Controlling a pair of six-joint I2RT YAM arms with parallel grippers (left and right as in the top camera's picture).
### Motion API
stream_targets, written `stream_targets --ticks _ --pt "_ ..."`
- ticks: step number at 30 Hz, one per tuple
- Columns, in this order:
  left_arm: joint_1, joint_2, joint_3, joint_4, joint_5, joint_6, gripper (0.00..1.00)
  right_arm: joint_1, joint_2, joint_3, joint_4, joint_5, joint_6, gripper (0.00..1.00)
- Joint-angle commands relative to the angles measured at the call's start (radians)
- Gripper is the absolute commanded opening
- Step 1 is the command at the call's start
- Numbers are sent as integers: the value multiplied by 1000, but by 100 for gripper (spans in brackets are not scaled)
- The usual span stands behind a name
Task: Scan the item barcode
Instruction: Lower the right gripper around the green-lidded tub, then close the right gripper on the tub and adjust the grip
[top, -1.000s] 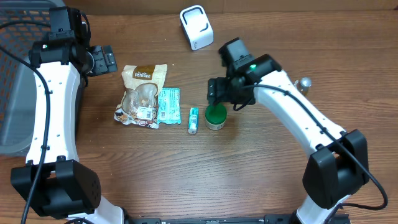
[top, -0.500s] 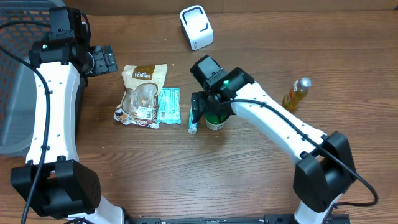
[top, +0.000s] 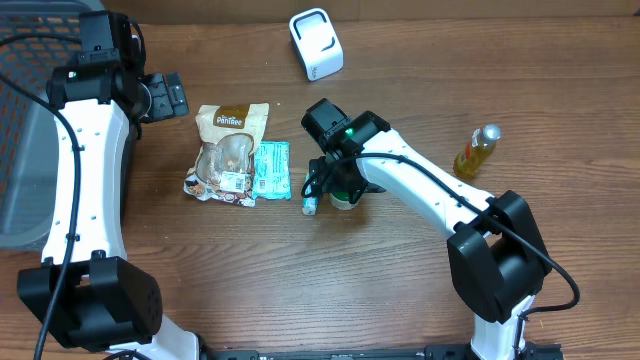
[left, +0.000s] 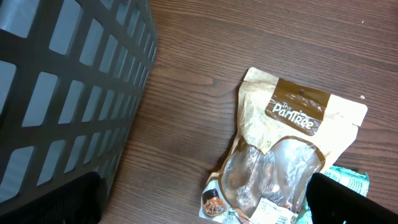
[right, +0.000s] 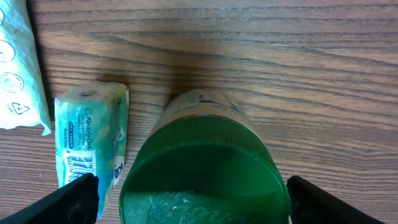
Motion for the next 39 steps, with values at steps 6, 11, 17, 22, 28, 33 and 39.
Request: stream_targets --ticks 6,11,17,22,28,33,39 --pt "8 -2 15 0 -13 4 100 4 2 -4 -3 33 8 92" --pt "8 -2 15 0 -13 4 99 4 2 -4 -6 57 8 83" --pt "8 -2 15 0 -13 4 100 2 2 -4 -9 57 8 70" --pt "8 -2 15 0 -14 4 100 2 2 -4 -9 58 8 68" --pt "8 -2 15 0 -13 4 99 -23 2 -4 -11 65 14 68" --pt "8 -2 15 0 -13 4 100 -76 2 -4 -29 64 19 68" --pt "8 -2 15 0 -13 4 100 -116 2 -4 -42 49 19 68"
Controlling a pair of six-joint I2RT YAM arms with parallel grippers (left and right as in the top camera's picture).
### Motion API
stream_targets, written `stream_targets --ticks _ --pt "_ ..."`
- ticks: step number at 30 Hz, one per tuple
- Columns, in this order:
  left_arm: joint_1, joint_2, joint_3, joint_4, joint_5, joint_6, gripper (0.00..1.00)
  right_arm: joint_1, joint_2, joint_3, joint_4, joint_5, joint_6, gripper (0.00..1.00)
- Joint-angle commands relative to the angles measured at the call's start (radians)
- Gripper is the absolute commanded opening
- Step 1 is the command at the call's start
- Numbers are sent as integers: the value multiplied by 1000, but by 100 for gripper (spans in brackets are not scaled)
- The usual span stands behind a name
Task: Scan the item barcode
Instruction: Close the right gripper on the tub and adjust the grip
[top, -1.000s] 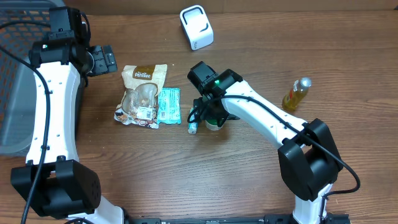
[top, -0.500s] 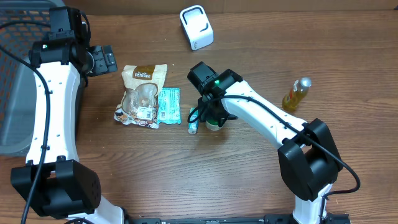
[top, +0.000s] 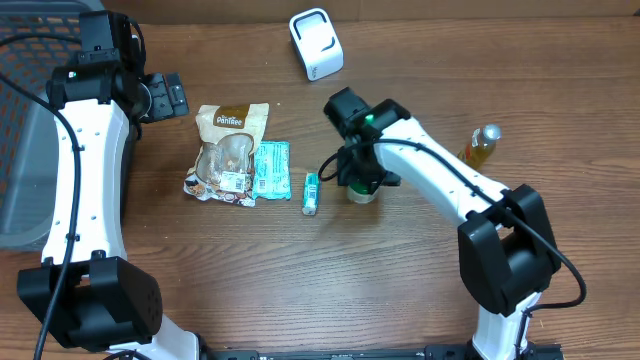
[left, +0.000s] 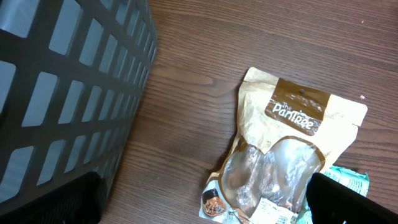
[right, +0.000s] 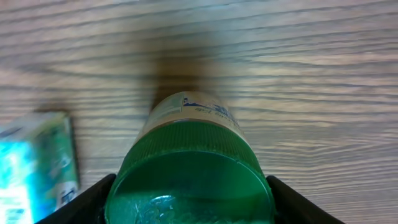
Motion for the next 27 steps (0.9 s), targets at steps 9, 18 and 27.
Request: stream_targets --ticks 9,18,27 --pt "8 -2 15 0 -13 4 100 -15 2 -4 8 11 11 100" --pt "8 -2 15 0 -13 4 100 -15 2 -3 58 11 10 100" --pt "8 -2 15 0 -13 4 100 -15 2 -3 35 -1 6 100"
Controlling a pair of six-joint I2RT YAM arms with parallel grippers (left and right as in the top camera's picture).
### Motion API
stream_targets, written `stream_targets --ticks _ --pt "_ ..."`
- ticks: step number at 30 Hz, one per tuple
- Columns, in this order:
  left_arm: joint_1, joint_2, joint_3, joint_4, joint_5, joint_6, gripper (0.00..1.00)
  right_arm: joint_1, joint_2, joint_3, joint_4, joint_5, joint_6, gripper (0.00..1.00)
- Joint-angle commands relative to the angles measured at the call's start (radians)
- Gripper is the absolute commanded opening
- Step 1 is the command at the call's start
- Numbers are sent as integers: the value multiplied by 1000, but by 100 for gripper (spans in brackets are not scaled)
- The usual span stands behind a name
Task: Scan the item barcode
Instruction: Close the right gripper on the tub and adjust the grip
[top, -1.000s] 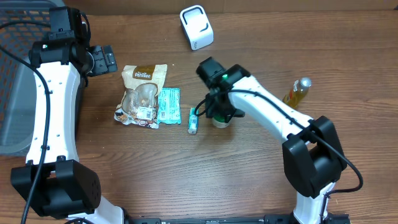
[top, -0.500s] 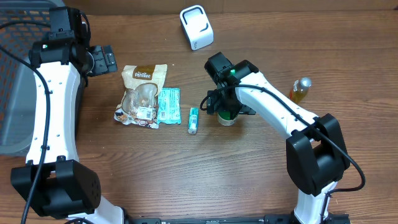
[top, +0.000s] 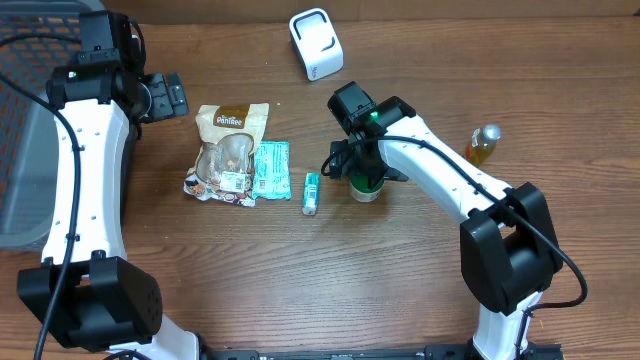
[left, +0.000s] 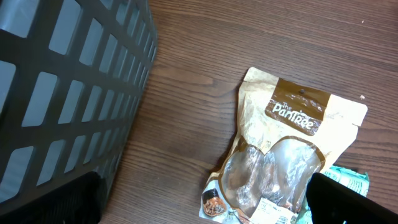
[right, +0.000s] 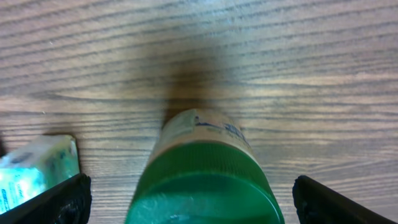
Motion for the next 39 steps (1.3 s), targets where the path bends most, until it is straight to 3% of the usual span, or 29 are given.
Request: stream_targets --ticks 1,9,16,21,24,27,34,39 --pt "8 -2 15 0 -13 4 100 -3 2 -3 -14 -13 4 100" --pt "8 -2 15 0 -13 4 100 -3 2 -4 -29 -95 -1 100" --pt "8 -2 15 0 -13 4 100 -6 13 -4 -25 -36 -4 99" --pt "8 -2 15 0 -13 4 100 -8 16 -4 -36 -43 -3 88" --pt "8 -2 15 0 -13 4 100 -6 16 -4 -39 -47 -3 75" --pt "8 -2 15 0 -13 4 100 -6 16 -4 -47 -76 -3 72" --pt "8 -2 15 0 -13 4 100 -6 16 -4 -69 -126 1 72" --pt "8 -2 15 0 -13 4 100 -8 16 -4 -71 -120 0 93"
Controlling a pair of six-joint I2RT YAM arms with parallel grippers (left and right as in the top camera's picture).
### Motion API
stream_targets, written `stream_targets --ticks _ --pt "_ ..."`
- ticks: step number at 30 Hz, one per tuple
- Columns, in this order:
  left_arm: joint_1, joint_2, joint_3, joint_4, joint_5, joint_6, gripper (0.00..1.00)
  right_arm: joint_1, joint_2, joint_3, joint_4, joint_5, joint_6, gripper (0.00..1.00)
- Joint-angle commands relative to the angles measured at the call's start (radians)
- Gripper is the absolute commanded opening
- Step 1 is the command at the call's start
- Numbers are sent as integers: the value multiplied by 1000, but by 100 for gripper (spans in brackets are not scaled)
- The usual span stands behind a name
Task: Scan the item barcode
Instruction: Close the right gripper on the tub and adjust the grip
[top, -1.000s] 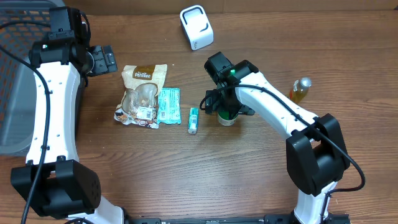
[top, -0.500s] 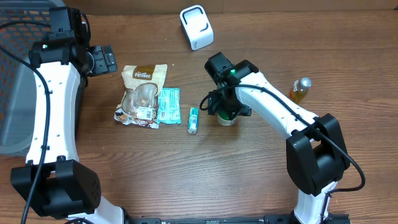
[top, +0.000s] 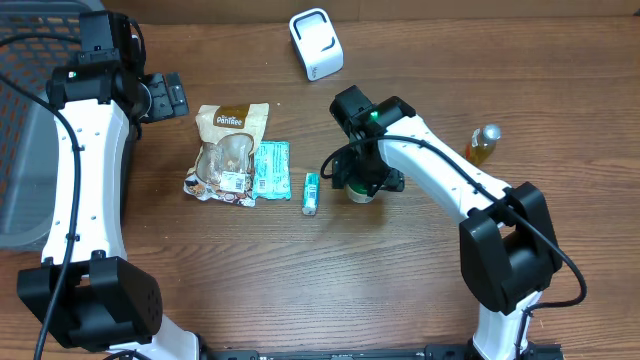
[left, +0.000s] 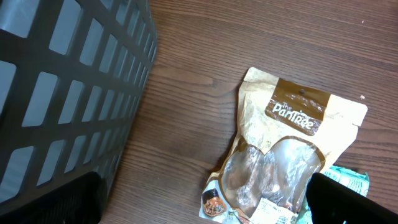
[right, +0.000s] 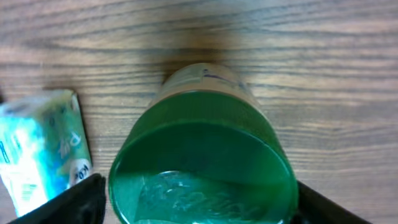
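Observation:
A jar with a green lid (top: 361, 187) stands upright mid-table. My right gripper (top: 362, 178) is directly over it. In the right wrist view the lid (right: 200, 163) fills the space between the fingertips (right: 84, 205), which press against both of its sides. The white barcode scanner (top: 316, 44) sits at the far edge, apart from the jar. My left gripper (top: 166, 97) hangs open at the far left beside a Pantree snack pouch (left: 283, 155), holding nothing.
A teal packet (top: 270, 168) and a small teal box (top: 311, 193) lie between the pouch and the jar; the box (right: 40, 146) is just left of the lid. A yellow bottle (top: 478, 150) lies at the right. A dark basket (left: 62, 81) borders the left side.
The right gripper has come down closer over the jar, and its fingers, then spread wide of the lid, now sit against its sides. The jar stays where it was. The left arm is unchanged.
The right gripper first straddled the jar right beside the small teal box. Then jar and gripper stood further right, fingers tight on the lid. Then the fingers were spread apart above it, and now they hug the lid again. The left arm never moved.

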Motion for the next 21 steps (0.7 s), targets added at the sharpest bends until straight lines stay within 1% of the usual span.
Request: stream_targets --ticks 1,2,7,10,11,15,16,21 --pt "8 -2 15 0 -13 4 100 -9 13 -4 8 13 2 98" --pt "8 -2 15 0 -13 4 100 -12 13 -4 15 34 0 100" --pt "8 -2 15 0 -13 4 100 -24 13 -4 53 124 -1 100" --pt "8 -2 15 0 -13 4 100 -26 13 -4 68 116 -1 96" --pt "8 -2 15 0 -13 4 100 -26 13 -4 69 109 -1 94" --pt "8 -2 15 0 -13 4 100 -26 13 -4 64 68 -1 73" --pt "8 -2 15 0 -13 4 100 -26 13 -4 63 53 -1 70" --pt "8 -2 15 0 -14 4 100 -26 13 -4 50 -14 0 64"
